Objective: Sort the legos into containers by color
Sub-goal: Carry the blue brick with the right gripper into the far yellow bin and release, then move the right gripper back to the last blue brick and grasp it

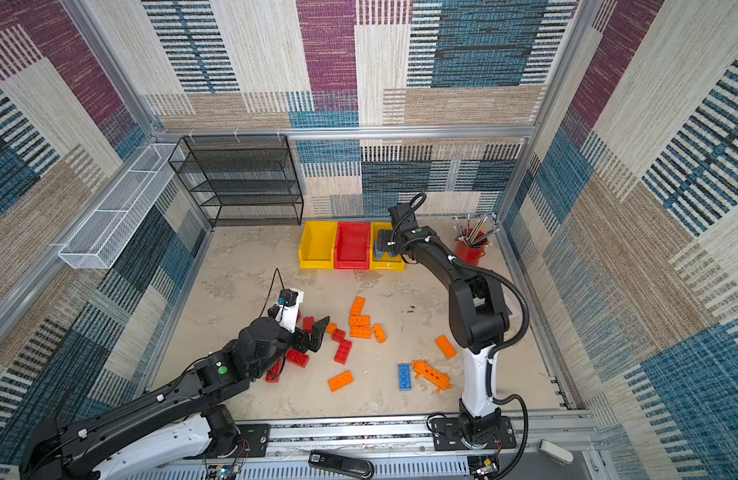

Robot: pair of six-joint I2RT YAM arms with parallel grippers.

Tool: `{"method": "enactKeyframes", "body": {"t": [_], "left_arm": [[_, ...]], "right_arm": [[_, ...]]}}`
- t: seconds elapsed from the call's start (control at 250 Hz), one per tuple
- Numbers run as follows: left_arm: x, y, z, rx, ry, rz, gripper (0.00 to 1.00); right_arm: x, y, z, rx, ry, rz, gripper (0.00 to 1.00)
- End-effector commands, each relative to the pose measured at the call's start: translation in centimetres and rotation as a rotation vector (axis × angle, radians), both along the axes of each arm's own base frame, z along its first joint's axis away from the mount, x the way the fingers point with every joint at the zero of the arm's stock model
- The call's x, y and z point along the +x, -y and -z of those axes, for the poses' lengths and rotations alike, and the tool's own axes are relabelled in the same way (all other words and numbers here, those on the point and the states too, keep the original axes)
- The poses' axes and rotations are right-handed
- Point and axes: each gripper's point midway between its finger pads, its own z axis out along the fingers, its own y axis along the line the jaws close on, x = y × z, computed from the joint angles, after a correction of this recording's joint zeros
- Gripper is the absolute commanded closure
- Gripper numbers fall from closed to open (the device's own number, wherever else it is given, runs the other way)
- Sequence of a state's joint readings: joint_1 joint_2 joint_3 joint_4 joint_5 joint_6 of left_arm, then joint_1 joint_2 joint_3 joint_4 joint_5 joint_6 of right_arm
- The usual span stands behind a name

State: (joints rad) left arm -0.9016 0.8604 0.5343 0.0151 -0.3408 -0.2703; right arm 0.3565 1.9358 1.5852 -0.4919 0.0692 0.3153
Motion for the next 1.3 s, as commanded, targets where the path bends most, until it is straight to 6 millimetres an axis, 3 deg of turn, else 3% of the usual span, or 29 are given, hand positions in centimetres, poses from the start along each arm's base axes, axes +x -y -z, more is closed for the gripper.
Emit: {"method": "enactKeyframes", "body": {"t": [0.0,0.356,0.532,0.716,0.9,1.296], "left_arm": [[-0.8,0.4,0.4,-0.04,-0.039,0.035,0.01],[-3.7,2.0,4.1,-0.112,-0.157,0.161,0.01],[-4.7,2.5,4.8,-0.111,-0.162,0.196,0.01],[-4.7,2.7,4.7,-0.111,-0.148,0.202,0.01],[-4.7,2.6,4.6,-0.106,-0.134,0.204,0.01],[-4.5,1.4,5.1,-0.064,-0.108,0.173,0.01]], "right_arm": [[-3.6,-0.5,-0.1,0.043,-0.012,-0.009,0.16],[-20.5,0.6,3.6,0.024,-0.189,-0.009,0.24],[-26.7,1.4,4.4,0.108,-0.256,0.037,0.29],[-30.2,1.3,5.7,0.138,-0.326,0.06,0.33],[-32.9,0.7,8.3,0.077,-0.443,0.059,0.33],[-36.4,0.5,10.9,0.079,-0.551,0.065,0.38]]}}
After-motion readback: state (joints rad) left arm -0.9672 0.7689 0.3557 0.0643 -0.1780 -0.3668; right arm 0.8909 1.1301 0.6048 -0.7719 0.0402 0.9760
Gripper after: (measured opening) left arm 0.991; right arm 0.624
